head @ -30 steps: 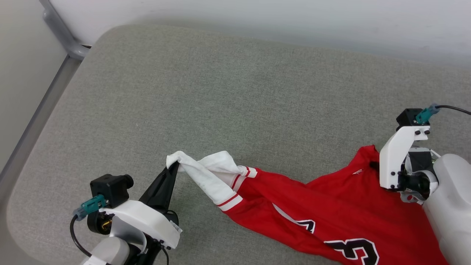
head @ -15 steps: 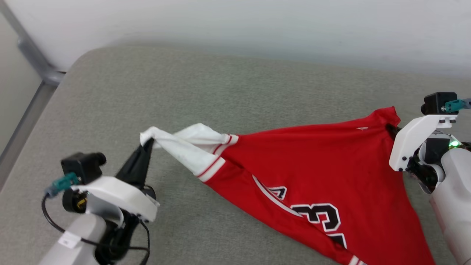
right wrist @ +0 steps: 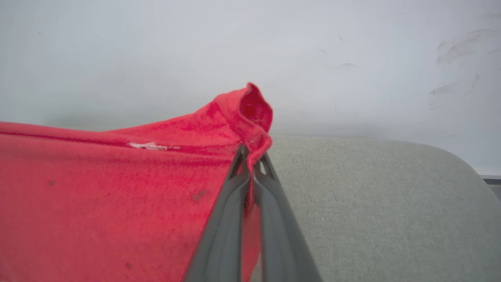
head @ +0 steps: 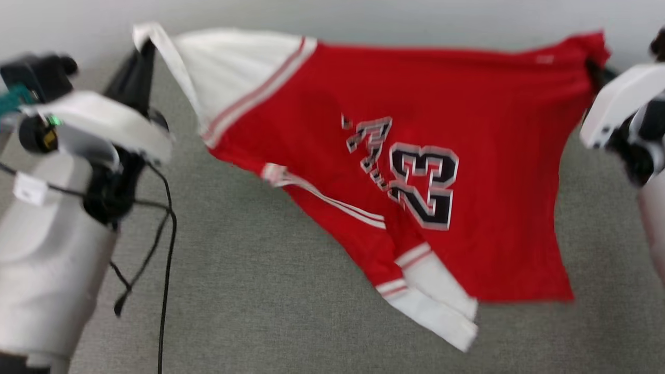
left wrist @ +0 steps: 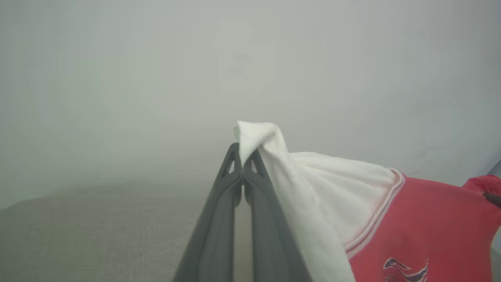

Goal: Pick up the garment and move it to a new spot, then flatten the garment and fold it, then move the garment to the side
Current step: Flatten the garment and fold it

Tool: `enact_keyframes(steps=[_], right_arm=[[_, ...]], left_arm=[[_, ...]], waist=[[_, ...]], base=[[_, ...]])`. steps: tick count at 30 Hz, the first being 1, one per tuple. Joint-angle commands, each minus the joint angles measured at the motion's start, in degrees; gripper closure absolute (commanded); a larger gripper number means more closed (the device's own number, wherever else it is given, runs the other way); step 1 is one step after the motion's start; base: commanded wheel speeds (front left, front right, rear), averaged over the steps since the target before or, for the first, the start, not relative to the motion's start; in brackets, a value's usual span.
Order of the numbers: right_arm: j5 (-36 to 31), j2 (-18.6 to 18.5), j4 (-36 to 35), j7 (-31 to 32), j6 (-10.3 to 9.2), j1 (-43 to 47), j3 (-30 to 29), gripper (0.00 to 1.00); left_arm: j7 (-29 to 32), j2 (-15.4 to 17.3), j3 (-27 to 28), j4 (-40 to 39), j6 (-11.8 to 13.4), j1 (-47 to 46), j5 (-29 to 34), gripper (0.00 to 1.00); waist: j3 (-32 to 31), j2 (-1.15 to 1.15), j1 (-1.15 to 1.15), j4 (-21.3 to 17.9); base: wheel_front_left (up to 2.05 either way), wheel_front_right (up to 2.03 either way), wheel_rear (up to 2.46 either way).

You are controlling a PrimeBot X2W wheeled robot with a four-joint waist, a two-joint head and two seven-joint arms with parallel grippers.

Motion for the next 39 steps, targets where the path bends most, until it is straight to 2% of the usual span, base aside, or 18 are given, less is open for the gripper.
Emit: enact_keyframes(steps=[1, 7, 15, 21, 29, 39], right_arm=[[-2.21, -1.19, -0.68, -0.96, -0.13, -3.89, -2.21, 1.0], [-7.54, -1.88, -3.79, -1.52, -0.2, -12.96, -7.53, 1.0], [-15.94, -0.19, -11.15, 1.17, -0.41, -26.3, -14.51, 1.0], [-20.04, 2.07, -15.26, 3.82, -0.42, -32.94, -17.55, 1.0], [-22.02, 4.93, -16.34, 4.84, -0.42, -35.1, -19.12, 1.0], [-19.53, 6.11, -12.4, 4.25, -0.33, -29.48, -17.86, 1.0]], left_arm=[[-0.86, 0.5, 1.37, 3.14, -0.7, -5.83, 0.51, 1.0], [-1.54, 2.21, 2.7, 8.34, -2.17, -18.79, 2.32, 1.0], [-1.09, 6.67, 3.02, 14.38, -4.19, -37.2, 5.14, 1.0], [-0.68, 8.22, 2.26, 17.67, -5.1, -45.95, 6.0, 1.0], [-2.51, 8.0, 1.52, 22.23, -5.76, -48.76, 4.04, 1.0], [-1.84, 6.42, -3.64, 21.19, -5.92, -41.61, -4.18, 1.0]], waist=[[3.14, 0.0, 0.0, -0.74], [8.36, 0.0, 0.0, -1.25], [17.07, 0.0, 0.0, -2.55], [23.11, 0.0, 0.0, -3.15], [28.7, 0.0, 0.0, -3.09], [29.18, 0.0, 0.0, -1.89]], base=[[0.0, 0.0, 0.0], [0.0, 0.0, 0.0], [0.0, 0.0, 0.0], [0.0, 0.0, 0.0], [0.0, 0.0, 0.0], [0.0, 0.0, 0.0]])
